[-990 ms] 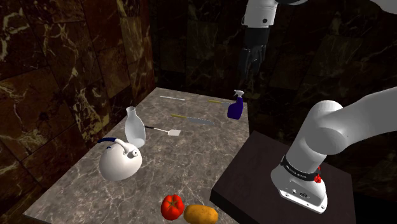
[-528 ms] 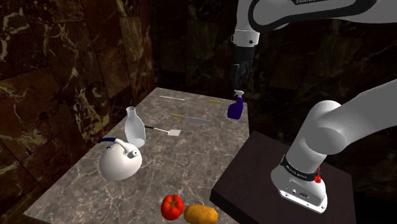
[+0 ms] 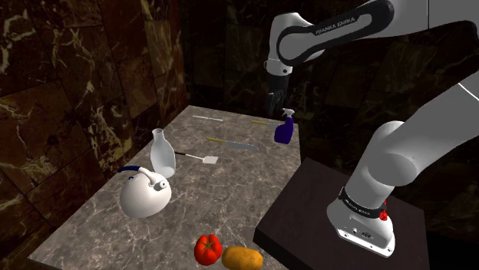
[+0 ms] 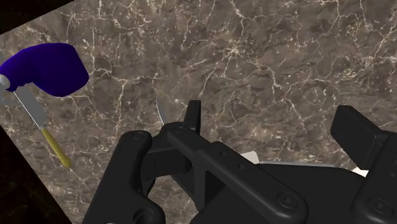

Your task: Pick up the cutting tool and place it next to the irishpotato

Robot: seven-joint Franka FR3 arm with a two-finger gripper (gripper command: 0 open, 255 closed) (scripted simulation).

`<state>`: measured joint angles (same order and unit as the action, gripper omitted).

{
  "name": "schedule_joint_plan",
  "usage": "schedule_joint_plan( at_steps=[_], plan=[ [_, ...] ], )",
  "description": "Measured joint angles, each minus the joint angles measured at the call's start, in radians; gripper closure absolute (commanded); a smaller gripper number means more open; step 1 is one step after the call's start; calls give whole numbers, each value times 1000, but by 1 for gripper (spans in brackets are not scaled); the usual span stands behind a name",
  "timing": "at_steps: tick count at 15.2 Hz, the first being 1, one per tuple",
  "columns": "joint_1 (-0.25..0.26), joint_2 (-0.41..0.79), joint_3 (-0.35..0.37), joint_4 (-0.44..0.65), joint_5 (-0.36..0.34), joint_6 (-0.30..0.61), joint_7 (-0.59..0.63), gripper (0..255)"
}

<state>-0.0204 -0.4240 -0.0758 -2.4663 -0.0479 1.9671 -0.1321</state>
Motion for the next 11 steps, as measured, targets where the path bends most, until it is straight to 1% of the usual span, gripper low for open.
schedule_joint_plan(
  at_steps=[8, 11],
  plan=[
    [-5, 278, -58, 52, 2, 241, -150, 0],
    [-10, 408, -74, 121, 21, 308, -215, 0]
  ],
)
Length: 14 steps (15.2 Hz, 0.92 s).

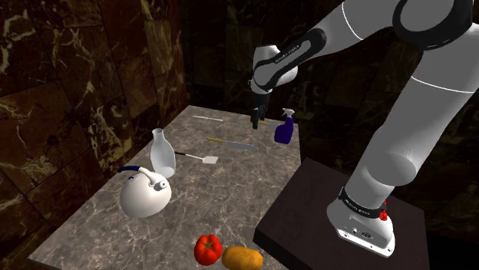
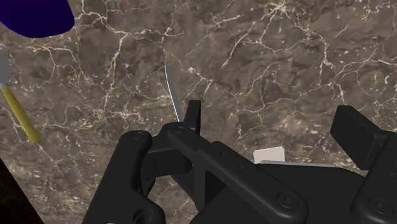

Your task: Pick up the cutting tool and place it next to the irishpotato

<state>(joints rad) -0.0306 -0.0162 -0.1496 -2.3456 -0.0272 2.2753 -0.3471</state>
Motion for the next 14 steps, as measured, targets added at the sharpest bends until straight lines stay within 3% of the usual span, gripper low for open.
schedule_joint_plan(
  at_steps=[7, 14],
  plan=[
    [-25, 281, 4, 164, 57, 126, -135, 0],
    [-64, 557, 38, 407, 94, 171, -237, 0]
  ],
)
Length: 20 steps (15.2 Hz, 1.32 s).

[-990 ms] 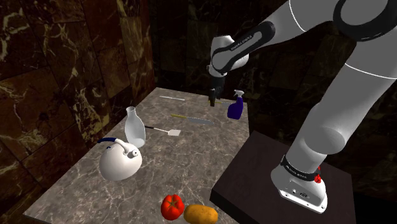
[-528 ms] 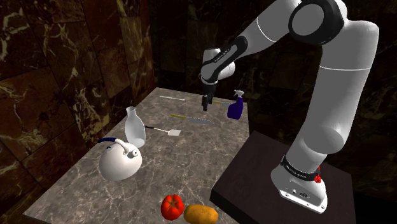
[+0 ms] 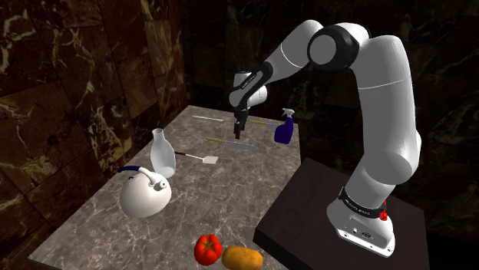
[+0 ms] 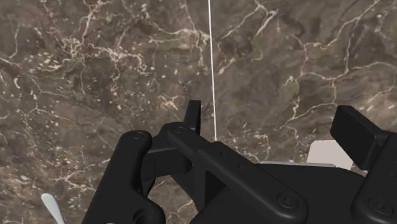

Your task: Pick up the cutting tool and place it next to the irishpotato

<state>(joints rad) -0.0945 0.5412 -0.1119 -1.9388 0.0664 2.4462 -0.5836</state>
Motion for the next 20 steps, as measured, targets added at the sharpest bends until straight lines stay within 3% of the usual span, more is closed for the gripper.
schedule_joint_plan(
  at_steps=[7, 14, 20],
  plan=[
    [-37, 270, 33, 287, 5, -6, -72, 0],
    [-44, 367, 40, 347, 8, 33, -81, 0],
    [-44, 378, 41, 348, 9, 42, -81, 0]
  ],
)
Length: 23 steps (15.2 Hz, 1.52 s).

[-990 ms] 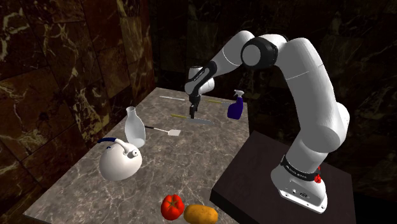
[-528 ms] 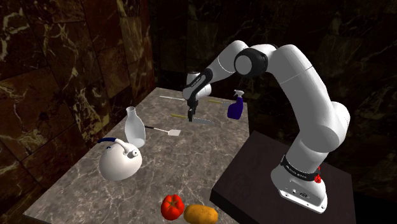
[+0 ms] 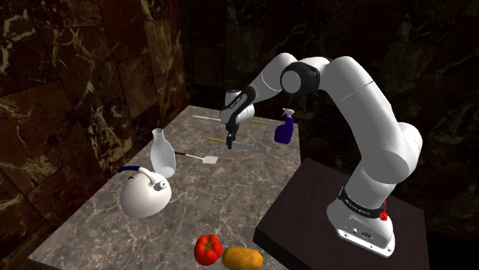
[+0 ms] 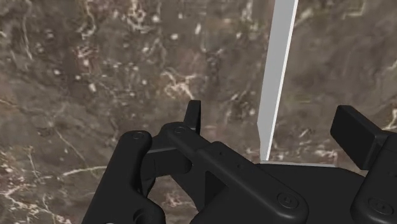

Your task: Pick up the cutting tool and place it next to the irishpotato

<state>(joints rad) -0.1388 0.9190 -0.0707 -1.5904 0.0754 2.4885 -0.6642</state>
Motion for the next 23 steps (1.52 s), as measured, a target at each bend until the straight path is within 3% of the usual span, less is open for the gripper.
schedule_joint_plan(
  at_steps=[1, 2, 13, 23],
  plan=[
    [0, 0, 0, 0, 0, 0, 0, 0],
    [0, 0, 0, 0, 0, 0, 0, 255],
    [0, -3, 0, 0, 0, -3, 0, 255],
    [7, -114, -7, -50, -6, -64, 3, 255]
  ],
)
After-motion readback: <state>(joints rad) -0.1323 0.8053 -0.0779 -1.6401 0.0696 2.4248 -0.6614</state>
